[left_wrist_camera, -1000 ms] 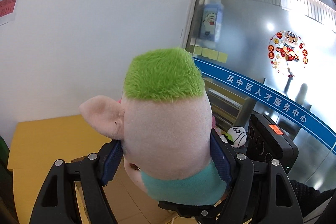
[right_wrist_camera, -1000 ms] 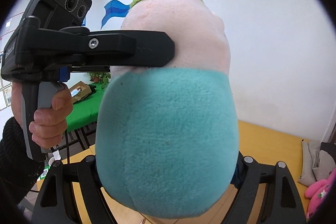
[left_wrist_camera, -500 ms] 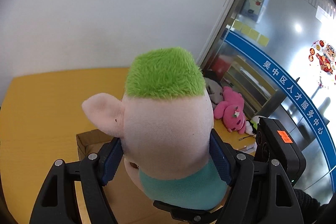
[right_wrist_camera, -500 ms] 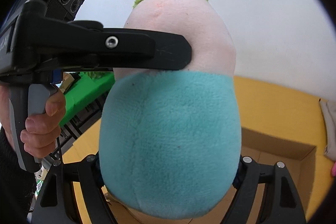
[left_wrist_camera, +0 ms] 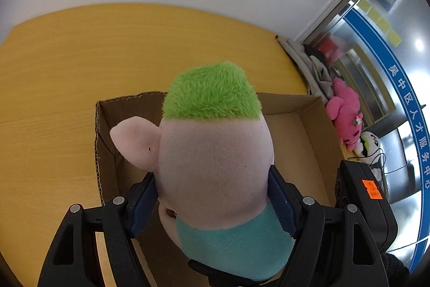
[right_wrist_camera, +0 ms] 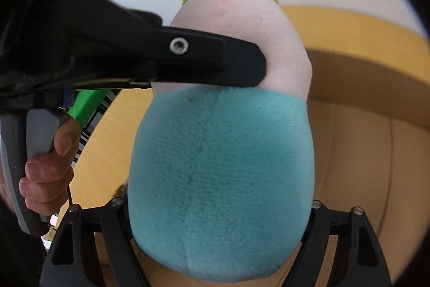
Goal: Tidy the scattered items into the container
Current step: 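Lower the plush pig into the box and open the right gripper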
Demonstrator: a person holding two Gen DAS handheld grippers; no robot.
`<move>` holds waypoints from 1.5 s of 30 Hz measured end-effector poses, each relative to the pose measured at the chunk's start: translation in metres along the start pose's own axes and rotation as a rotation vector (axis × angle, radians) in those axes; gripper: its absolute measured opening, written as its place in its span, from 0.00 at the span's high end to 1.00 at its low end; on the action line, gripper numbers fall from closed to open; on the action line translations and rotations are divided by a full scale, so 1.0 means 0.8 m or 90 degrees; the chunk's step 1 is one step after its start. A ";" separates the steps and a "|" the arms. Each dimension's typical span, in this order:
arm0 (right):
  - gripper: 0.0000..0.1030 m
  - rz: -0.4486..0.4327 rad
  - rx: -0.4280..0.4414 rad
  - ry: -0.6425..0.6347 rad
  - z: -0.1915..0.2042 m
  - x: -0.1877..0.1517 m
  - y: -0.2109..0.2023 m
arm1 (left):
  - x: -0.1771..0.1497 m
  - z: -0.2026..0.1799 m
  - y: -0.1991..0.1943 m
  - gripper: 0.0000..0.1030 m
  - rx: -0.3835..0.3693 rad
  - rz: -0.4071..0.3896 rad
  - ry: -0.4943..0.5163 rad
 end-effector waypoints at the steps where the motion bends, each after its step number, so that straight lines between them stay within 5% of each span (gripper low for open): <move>1: 0.22 0.007 0.007 0.019 -0.003 -0.006 0.011 | -0.002 0.004 0.008 0.22 0.005 0.008 -0.003; 5: 0.20 0.027 0.004 0.040 -0.008 -0.023 0.039 | -0.011 0.017 0.032 0.21 0.017 0.033 -0.018; 13: 0.13 0.003 -0.007 0.033 0.003 -0.033 0.047 | 0.009 0.020 0.027 0.13 0.058 -0.020 -0.031; 25: 0.11 -0.021 -0.030 0.016 0.060 -0.088 -0.002 | 0.014 0.014 -0.072 0.12 0.098 -0.135 -0.012; 27: 0.11 -0.027 -0.030 0.021 0.101 -0.098 0.006 | 0.010 0.008 -0.091 0.12 0.106 -0.150 -0.004; 30: 0.10 -0.027 -0.030 0.031 0.092 -0.060 0.024 | 0.001 -0.003 -0.116 0.12 0.114 -0.175 0.009; 32: 0.09 -0.009 -0.031 0.035 0.105 -0.039 0.079 | -0.007 -0.006 -0.131 0.12 0.114 -0.185 0.004; 37: 0.09 0.037 -0.023 0.060 0.109 -0.034 0.106 | -0.032 -0.015 -0.145 0.12 0.114 -0.188 -0.007; 45: 0.07 -0.045 -0.060 -0.010 0.051 -0.045 -0.014 | -0.069 -0.027 -0.156 0.12 0.100 -0.197 -0.001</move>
Point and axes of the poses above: each gripper's, at about its wrist camera, not at the fingertips, and y roughly the way its jaws point, z to its left, x to its top, the point moved 8 cm from there along y, roughly the way its jaws point, and after that the axes turned 1 degree about -y, right-handed, at the moved point
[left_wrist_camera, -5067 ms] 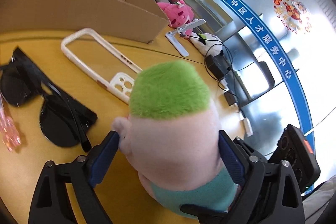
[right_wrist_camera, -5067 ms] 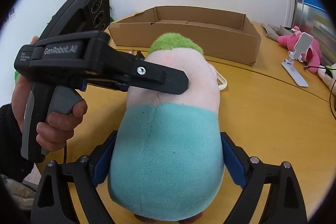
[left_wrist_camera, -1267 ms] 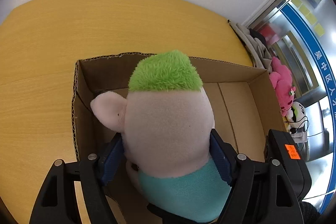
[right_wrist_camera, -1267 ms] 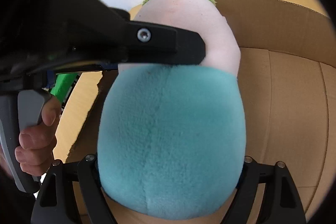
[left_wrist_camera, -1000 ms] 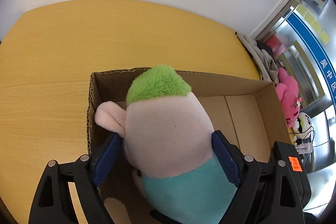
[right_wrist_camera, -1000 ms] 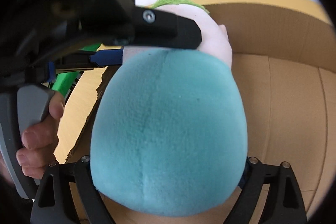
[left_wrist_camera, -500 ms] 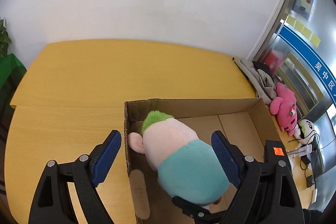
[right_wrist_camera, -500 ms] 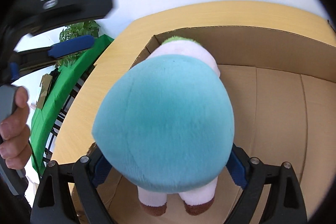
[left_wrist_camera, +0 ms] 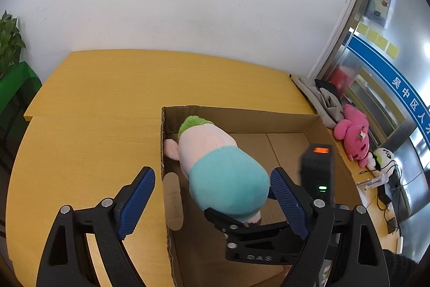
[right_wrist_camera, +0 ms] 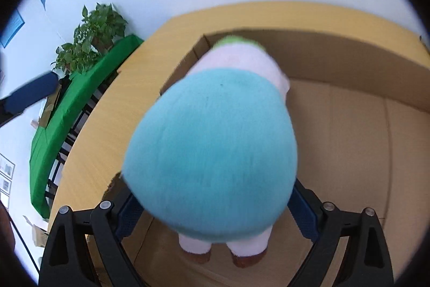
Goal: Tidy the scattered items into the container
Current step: 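Lower the plush pig into the box and open the right gripper, then move the right gripper back to the black sunglasses on the table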
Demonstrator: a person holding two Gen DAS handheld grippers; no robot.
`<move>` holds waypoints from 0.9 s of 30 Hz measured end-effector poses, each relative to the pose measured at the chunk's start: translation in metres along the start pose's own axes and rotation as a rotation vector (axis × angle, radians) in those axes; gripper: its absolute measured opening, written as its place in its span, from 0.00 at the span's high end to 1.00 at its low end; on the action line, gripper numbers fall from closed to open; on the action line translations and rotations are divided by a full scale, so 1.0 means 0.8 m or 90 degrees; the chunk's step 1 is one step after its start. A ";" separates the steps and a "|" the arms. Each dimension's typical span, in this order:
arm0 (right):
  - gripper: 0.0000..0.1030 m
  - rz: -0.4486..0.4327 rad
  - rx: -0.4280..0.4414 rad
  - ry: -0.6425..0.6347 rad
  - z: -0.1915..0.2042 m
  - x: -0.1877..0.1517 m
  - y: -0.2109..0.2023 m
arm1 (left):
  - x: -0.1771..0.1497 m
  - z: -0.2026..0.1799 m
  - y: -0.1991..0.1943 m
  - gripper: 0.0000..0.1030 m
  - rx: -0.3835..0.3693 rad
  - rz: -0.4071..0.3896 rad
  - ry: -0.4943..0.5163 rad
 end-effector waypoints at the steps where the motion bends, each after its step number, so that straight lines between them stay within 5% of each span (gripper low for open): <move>1: 0.05 -0.027 0.005 -0.002 0.003 0.005 -0.014 | 0.000 -0.002 0.000 0.12 -0.005 -0.003 -0.002; 4: 0.00 -0.087 0.007 -0.011 0.016 0.017 -0.033 | 0.000 -0.006 0.000 0.12 -0.013 -0.006 -0.007; 8: 0.00 -0.083 -0.031 -0.051 0.024 0.013 -0.037 | -0.009 -0.007 -0.002 0.12 -0.007 -0.003 -0.005; 15: 0.00 -0.129 0.026 0.026 -0.007 -0.015 -0.107 | -0.034 0.001 -0.039 0.12 -0.005 -0.033 -0.021; 22: 0.00 -0.217 0.092 0.064 -0.031 -0.086 -0.241 | -0.105 -0.049 -0.082 0.01 0.026 -0.075 0.039; 27: 0.00 -0.275 0.067 0.087 -0.072 -0.140 -0.337 | -0.160 -0.090 -0.119 0.00 0.036 -0.124 0.041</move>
Point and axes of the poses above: each gripper's, at about its wrist camera, not at the fingertips, and y roughly the way its jaws point, z to its left, x to its top, the point moved 8 cm from there along y, roughly the way its jaws point, and after that the axes turned 1 degree about -y, right-handed, at the moved point
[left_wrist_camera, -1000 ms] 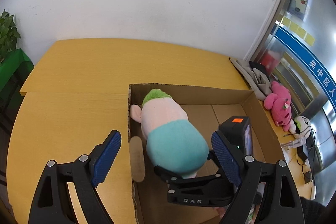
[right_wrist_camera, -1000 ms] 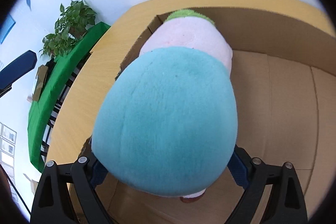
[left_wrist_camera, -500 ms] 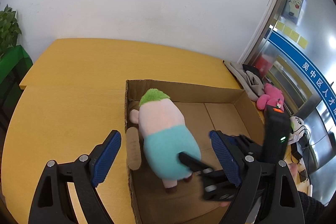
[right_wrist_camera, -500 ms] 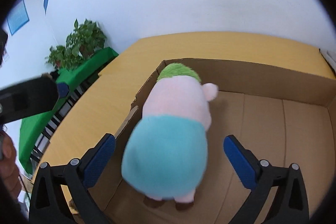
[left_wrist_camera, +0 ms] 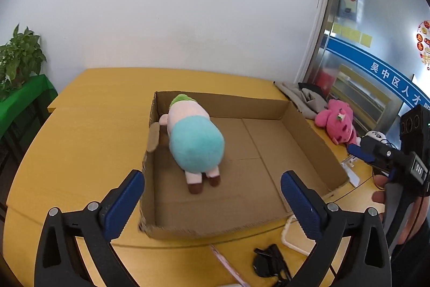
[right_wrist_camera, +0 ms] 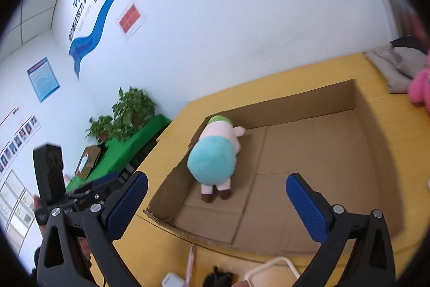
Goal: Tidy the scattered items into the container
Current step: 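Move the right gripper back to the black sunglasses on the table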
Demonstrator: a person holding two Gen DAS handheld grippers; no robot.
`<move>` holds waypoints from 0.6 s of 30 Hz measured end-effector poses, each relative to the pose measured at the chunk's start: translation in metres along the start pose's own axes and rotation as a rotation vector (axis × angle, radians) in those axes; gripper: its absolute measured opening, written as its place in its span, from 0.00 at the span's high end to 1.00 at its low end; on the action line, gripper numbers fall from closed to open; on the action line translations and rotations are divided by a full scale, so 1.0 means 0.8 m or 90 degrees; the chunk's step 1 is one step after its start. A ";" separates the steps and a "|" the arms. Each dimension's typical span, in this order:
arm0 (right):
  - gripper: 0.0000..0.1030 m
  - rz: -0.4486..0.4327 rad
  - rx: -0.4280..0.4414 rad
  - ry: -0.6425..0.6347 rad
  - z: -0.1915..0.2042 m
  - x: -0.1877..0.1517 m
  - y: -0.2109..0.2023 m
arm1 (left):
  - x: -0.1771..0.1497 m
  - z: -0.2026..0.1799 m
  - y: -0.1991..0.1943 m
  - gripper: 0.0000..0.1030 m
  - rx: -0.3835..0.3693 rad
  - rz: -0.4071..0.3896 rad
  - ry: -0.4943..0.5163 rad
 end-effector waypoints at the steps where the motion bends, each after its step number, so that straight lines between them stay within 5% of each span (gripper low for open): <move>1: 0.00 -0.012 -0.006 0.001 -0.004 0.000 -0.019 | -0.005 -0.006 -0.009 0.00 0.008 -0.009 -0.001; 6: 0.00 -0.055 -0.019 -0.006 -0.021 0.005 -0.101 | -0.016 -0.035 -0.057 0.00 0.051 -0.055 0.037; 10: 0.00 -0.043 -0.024 -0.038 -0.029 -0.006 -0.128 | -0.031 -0.057 -0.079 0.00 -0.019 -0.032 0.012; 18: 0.00 0.113 -0.025 -0.070 -0.030 -0.115 -0.091 | -0.122 -0.077 -0.048 0.00 -0.034 0.080 -0.024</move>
Point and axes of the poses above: each gripper's, at about its wrist camera, not at the fingertips, and y roughly the way its jaws point, z to its left, x to its top, the point moved 8 cm from there along y, roughly the way its jaws point, and after that the axes turned 1 degree about -y, right-handed, at the moved point
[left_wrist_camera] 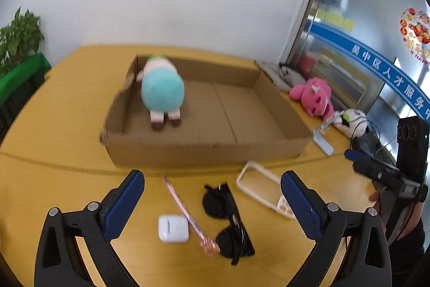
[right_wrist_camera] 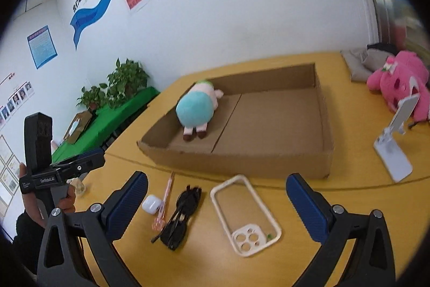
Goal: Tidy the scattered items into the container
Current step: 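Move the right gripper back to the black sunglasses on the table, then close the right gripper on the black sunglasses and lift them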
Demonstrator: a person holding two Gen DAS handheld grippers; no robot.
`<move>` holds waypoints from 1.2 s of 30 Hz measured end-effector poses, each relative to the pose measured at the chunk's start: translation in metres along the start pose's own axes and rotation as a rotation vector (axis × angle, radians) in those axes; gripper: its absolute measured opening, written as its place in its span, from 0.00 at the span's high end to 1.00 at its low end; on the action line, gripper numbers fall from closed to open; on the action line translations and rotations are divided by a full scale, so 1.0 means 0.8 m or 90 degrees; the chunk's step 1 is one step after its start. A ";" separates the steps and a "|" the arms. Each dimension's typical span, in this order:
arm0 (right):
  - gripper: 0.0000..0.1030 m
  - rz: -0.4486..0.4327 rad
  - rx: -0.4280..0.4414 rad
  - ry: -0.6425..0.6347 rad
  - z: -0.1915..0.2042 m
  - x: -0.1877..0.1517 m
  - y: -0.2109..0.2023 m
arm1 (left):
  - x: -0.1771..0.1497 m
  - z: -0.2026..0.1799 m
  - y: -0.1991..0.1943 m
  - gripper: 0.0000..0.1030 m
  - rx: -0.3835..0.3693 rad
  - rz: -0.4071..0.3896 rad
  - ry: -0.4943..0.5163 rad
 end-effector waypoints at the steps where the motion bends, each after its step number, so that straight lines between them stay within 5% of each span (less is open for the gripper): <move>1: 0.00 0.026 0.009 0.008 0.002 -0.016 0.014 | -0.012 -0.002 0.010 0.00 -0.005 0.020 -0.008; 8: 0.00 0.157 0.086 0.017 0.042 -0.103 0.094 | -0.046 -0.028 0.062 0.00 -0.058 0.110 -0.026; 15: 0.05 0.185 0.136 0.036 0.072 -0.129 0.133 | -0.068 -0.037 0.118 0.01 -0.105 0.200 -0.053; 21: 0.27 0.199 0.137 0.029 0.085 -0.140 0.160 | -0.077 -0.035 0.153 0.04 -0.108 0.244 -0.062; 25: 0.53 0.198 0.109 0.005 0.086 -0.140 0.164 | -0.090 -0.029 0.168 0.11 -0.091 0.277 -0.065; 27: 0.57 0.200 0.106 0.005 0.084 -0.141 0.162 | -0.091 -0.031 0.168 0.12 -0.086 0.277 -0.050; 30: 0.63 0.202 0.101 0.005 0.081 -0.142 0.157 | -0.092 -0.030 0.170 0.23 -0.075 0.281 -0.037; 32: 0.79 0.205 0.104 0.012 0.079 -0.146 0.156 | -0.093 -0.030 0.170 0.42 -0.078 0.286 -0.035; 35: 0.81 0.200 0.112 0.025 0.076 -0.148 0.151 | -0.097 -0.028 0.172 0.68 -0.078 0.297 -0.037; 36: 0.83 0.197 0.114 0.024 0.077 -0.148 0.148 | -0.098 -0.028 0.172 0.68 -0.083 0.299 -0.039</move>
Point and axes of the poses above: each gripper's, at about its wrist camera, not at the fingertips, and y roughly the way its jaws point, z to its left, x to its top, the point moved 8 cm from there along y, roughly the way its jaws point, and after that the axes turned 1 degree about -y, right-handed, at the moved point
